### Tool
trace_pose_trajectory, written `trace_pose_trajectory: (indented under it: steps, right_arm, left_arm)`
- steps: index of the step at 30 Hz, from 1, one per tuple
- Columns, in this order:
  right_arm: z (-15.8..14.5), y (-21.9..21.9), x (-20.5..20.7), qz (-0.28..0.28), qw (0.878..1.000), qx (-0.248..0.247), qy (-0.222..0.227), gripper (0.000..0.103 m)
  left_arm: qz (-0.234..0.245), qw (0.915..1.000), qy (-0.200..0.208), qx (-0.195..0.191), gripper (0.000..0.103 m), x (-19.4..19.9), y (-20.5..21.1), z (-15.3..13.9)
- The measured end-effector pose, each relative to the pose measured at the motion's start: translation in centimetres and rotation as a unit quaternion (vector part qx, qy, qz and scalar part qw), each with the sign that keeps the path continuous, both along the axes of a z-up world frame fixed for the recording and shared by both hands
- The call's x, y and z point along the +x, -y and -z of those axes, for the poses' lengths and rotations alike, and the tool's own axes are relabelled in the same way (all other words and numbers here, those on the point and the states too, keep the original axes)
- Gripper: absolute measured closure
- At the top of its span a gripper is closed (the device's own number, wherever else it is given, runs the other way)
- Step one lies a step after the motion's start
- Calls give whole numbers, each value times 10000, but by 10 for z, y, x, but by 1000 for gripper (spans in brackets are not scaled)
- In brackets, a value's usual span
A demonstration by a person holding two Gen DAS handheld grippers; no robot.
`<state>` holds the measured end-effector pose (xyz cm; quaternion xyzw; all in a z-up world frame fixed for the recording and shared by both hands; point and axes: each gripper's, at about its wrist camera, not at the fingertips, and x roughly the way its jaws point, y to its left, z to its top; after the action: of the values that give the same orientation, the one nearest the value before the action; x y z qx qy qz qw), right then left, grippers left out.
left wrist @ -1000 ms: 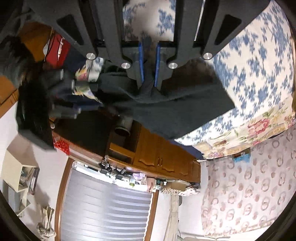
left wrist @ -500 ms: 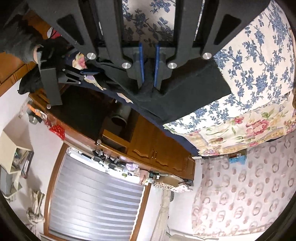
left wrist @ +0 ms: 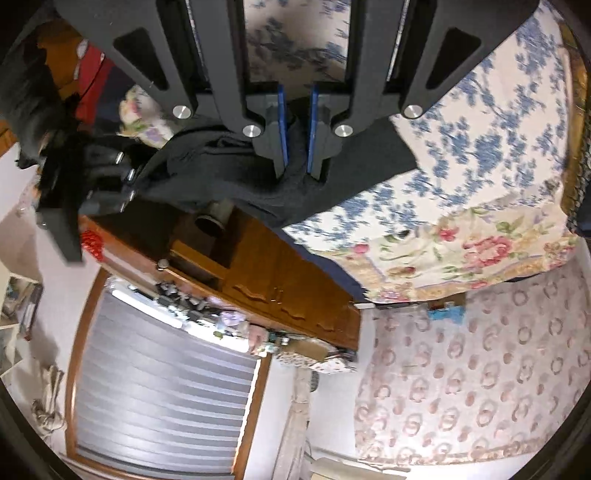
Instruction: Fold small clothes
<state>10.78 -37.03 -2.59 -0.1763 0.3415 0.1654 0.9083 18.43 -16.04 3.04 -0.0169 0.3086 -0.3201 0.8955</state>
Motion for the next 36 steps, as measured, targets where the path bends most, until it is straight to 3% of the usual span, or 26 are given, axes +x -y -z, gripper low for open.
trace_pose_trajectory:
  steps: [4,9,15,16,21,26,29,36]
  right_arm:
    - [-13,-9,39,-156,9997,-52,193,95]
    - [-4,-17,92,-325,9993,123,128,95]
    - [8,-20,137,-410,9986,325,-52,95]
    - [11,-20,143,-416,9986,324,-85,95]
    - [19,-25,173,-416,9982,388,-163,93]
    - [21,-22,206,-59,9983,528,-227,59]
    - [11,-11,213,311,9966,734,-200,48]
    - [0,14,203,773,9932,798,-345,43]
  left_arm:
    - [-251,9994,-157,165,95,27,-7,13]
    - [-482,9975,-479,196,91,56,-19,33]
    - [-680,9963,-458,249,70,77,-33,40]
    - [-692,9961,-492,250,63,80,-35,42]
    - [-567,9947,-753,407,58,96,-29,61]
    - [-564,9909,-1099,542,58,113,-21,86]
    - [-548,9889,-1261,557,58,121,-18,98]
    - [-545,9845,-1593,485,58,142,-10,119]
